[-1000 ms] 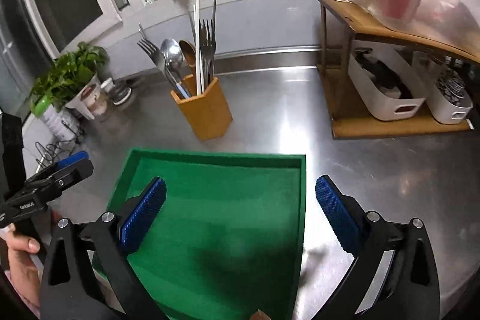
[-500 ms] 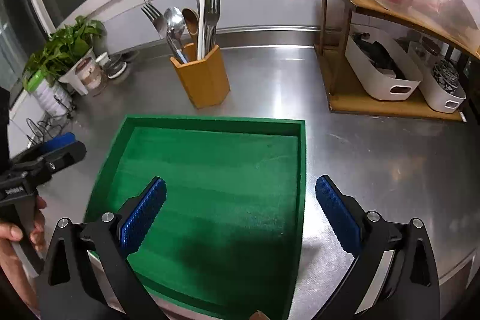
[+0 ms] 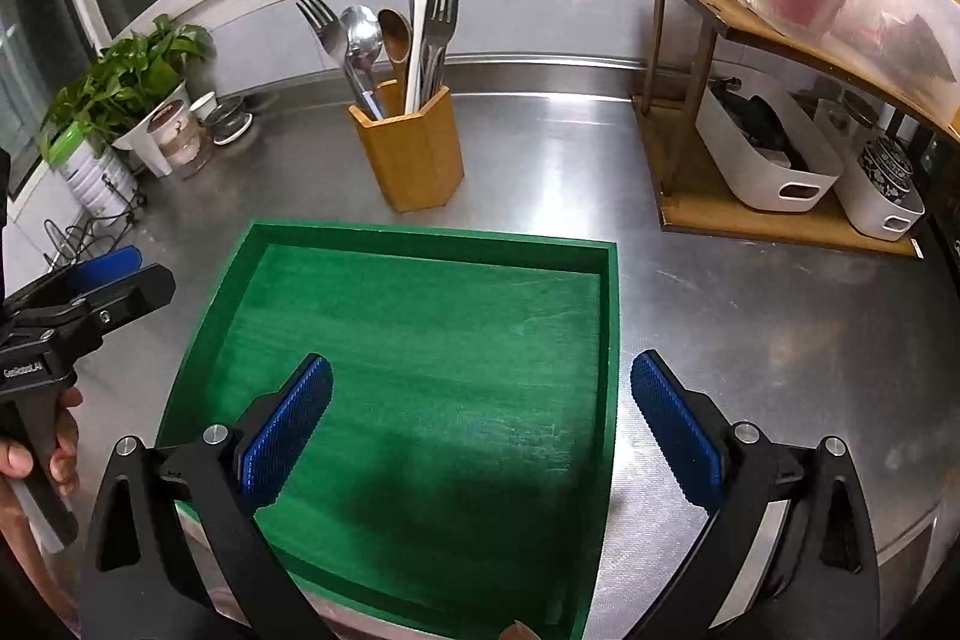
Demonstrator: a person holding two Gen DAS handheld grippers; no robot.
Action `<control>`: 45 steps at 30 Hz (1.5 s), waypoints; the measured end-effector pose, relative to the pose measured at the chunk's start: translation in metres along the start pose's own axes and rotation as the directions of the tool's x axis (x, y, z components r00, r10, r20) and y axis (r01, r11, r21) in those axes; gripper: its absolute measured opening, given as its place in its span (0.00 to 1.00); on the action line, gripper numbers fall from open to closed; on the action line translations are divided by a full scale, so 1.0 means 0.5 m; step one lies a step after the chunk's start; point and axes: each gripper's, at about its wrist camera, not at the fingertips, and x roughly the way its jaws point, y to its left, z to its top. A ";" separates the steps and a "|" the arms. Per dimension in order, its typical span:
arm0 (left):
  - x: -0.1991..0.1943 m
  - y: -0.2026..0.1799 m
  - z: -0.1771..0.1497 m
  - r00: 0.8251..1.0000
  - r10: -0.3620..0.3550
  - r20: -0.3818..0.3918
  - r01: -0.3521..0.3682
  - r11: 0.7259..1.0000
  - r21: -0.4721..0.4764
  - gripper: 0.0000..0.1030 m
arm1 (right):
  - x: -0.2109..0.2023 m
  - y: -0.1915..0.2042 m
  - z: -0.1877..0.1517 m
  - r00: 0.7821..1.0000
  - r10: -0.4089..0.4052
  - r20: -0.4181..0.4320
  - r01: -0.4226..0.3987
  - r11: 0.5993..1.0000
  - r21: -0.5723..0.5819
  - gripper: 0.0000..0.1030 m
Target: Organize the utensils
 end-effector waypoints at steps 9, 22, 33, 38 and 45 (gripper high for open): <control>-0.002 -0.001 0.002 1.000 0.000 0.000 0.000 1.000 0.000 0.92 | 0.002 0.001 0.003 1.000 -0.003 -0.004 0.003 1.000 0.005 0.96; 0.001 0.002 0.005 1.000 0.008 -0.006 -0.008 1.000 -0.004 0.92 | 0.007 -0.005 0.006 1.000 -0.001 -0.016 0.001 1.000 0.017 0.96; -0.001 0.006 0.004 1.000 0.003 -0.002 -0.003 1.000 -0.007 0.92 | 0.005 -0.003 0.006 1.000 -0.001 -0.017 0.001 1.000 0.019 0.96; -0.004 0.003 0.004 1.000 0.004 -0.001 -0.004 1.000 -0.001 0.92 | 0.005 -0.003 0.007 1.000 -0.002 -0.018 0.003 1.000 0.018 0.96; -0.003 0.004 0.004 1.000 0.004 -0.002 -0.004 1.000 -0.002 0.92 | 0.005 -0.006 0.008 1.000 -0.001 -0.016 0.002 1.000 0.019 0.96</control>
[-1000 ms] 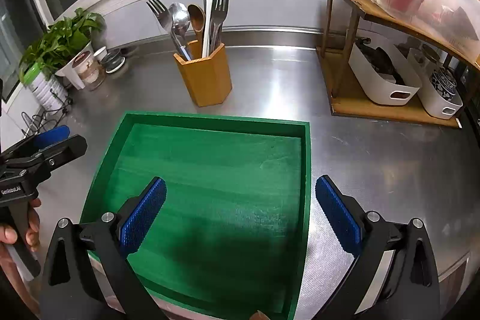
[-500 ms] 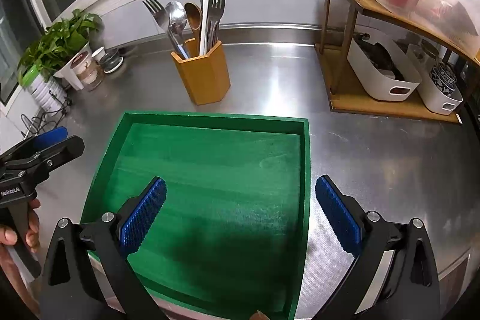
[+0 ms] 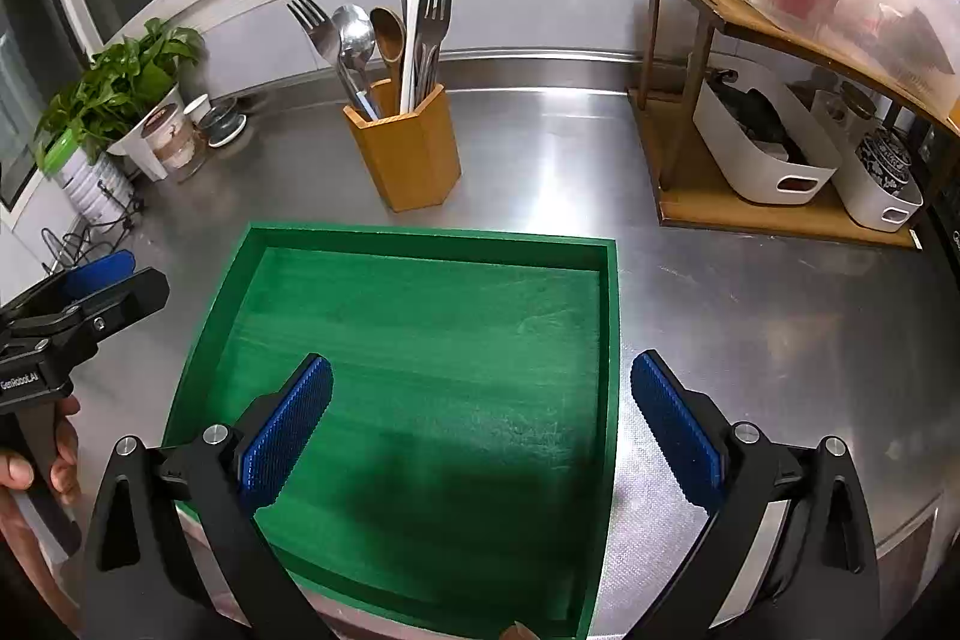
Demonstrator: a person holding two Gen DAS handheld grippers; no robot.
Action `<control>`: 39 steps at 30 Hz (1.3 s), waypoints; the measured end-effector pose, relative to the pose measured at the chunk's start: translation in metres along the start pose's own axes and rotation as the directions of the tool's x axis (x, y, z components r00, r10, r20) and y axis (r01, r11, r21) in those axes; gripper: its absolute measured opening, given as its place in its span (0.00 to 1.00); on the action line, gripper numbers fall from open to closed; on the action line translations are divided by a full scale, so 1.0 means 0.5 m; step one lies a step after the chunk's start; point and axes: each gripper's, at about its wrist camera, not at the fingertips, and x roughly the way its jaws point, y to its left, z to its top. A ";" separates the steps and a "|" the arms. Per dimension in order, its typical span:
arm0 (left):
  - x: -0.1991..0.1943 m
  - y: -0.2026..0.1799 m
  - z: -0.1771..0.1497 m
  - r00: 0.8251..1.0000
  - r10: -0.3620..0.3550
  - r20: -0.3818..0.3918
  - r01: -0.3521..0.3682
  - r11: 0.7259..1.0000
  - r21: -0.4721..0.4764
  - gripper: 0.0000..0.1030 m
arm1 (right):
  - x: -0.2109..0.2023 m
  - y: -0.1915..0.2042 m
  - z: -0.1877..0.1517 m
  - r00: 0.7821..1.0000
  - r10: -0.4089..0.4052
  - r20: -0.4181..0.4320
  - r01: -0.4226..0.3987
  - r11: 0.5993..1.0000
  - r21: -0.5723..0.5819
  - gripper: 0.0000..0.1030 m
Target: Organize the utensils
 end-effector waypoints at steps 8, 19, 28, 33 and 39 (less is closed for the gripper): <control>0.003 -0.002 0.002 1.000 0.001 -0.006 -0.001 1.000 0.001 0.92 | 0.001 -0.001 0.002 1.000 0.000 -0.003 0.000 1.000 0.001 0.96; 0.004 -0.002 0.005 1.000 0.001 -0.006 -0.001 1.000 -0.001 0.92 | 0.002 -0.005 0.004 1.000 -0.001 -0.003 0.001 1.000 0.004 0.96; 0.003 -0.002 0.009 1.000 0.004 -0.003 -0.004 1.000 0.000 0.92 | 0.002 -0.008 0.008 1.000 -0.001 -0.004 0.001 1.000 0.004 0.96; 0.007 -0.002 0.011 1.000 0.018 -0.007 -0.018 1.000 -0.001 0.92 | 0.002 -0.008 0.008 1.000 -0.001 -0.005 0.001 1.000 0.003 0.96; 0.012 -0.001 0.009 0.999 0.038 -0.028 -0.038 0.999 0.003 0.92 | 0.002 -0.008 0.008 1.000 0.003 -0.005 -0.003 1.000 0.004 0.96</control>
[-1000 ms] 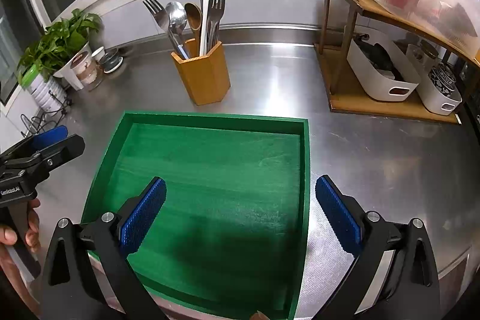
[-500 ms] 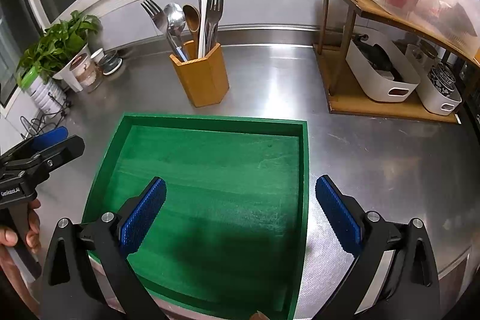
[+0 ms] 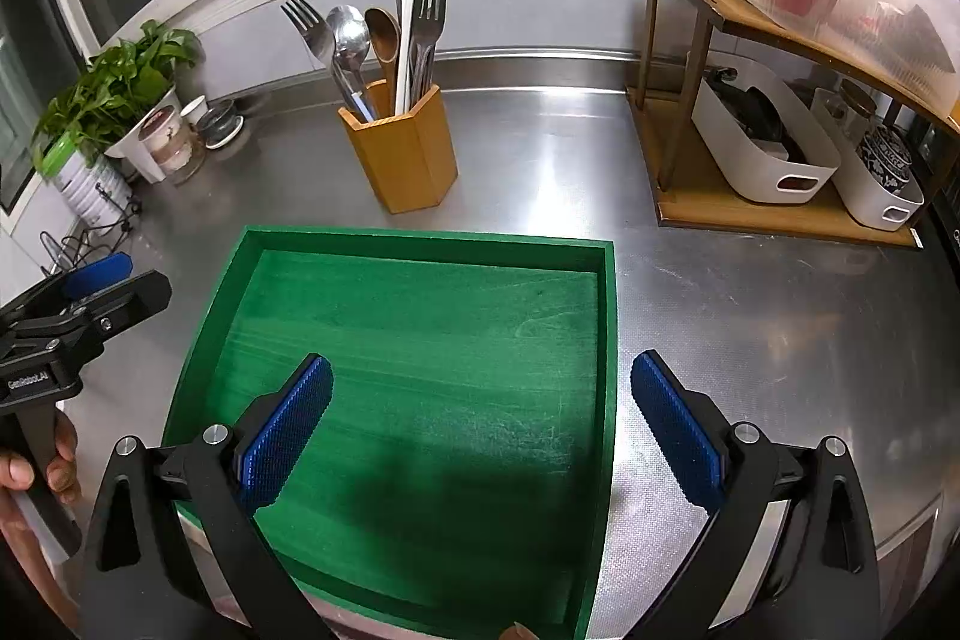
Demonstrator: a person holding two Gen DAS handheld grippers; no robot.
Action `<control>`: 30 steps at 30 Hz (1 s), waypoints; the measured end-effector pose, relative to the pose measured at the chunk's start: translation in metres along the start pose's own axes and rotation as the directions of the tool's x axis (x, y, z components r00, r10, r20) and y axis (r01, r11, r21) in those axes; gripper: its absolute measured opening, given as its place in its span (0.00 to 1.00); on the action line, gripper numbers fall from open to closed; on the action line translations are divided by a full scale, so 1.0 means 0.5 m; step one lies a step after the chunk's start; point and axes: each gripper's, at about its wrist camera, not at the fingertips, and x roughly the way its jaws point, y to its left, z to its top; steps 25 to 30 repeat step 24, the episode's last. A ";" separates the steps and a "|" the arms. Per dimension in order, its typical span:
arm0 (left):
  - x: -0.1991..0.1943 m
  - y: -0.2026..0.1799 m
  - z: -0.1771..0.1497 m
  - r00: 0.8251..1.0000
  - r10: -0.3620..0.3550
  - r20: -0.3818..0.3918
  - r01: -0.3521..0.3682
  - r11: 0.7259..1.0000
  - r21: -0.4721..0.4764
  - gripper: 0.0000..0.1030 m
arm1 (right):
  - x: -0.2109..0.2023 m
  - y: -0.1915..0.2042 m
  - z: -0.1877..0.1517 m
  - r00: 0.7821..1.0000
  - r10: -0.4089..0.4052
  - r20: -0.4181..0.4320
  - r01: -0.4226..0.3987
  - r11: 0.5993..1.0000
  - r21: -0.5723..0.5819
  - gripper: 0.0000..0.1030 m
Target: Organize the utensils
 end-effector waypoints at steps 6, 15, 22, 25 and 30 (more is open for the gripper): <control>-0.003 -0.003 -0.003 1.000 0.009 0.015 -0.009 1.000 0.012 0.92 | 0.000 0.002 -0.001 1.000 0.000 0.000 0.000 1.000 0.000 0.96; -0.008 0.002 -0.004 0.999 -0.007 0.034 0.008 1.000 -0.014 0.92 | 0.001 0.004 -0.001 1.000 0.000 -0.003 0.000 1.000 0.002 0.96; 0.001 0.004 -0.001 1.000 0.014 0.000 -0.014 1.000 -0.012 0.92 | 0.001 0.005 -0.001 1.000 0.002 -0.003 -0.002 1.000 0.000 0.96; 0.003 0.003 -0.002 1.000 0.023 -0.004 -0.023 1.000 -0.010 0.92 | 0.002 0.004 -0.002 1.000 0.001 -0.005 -0.001 1.000 0.003 0.96; 0.003 0.003 -0.002 1.000 0.023 -0.004 -0.023 1.000 -0.010 0.92 | 0.002 0.004 -0.002 1.000 0.001 -0.005 -0.001 1.000 0.003 0.96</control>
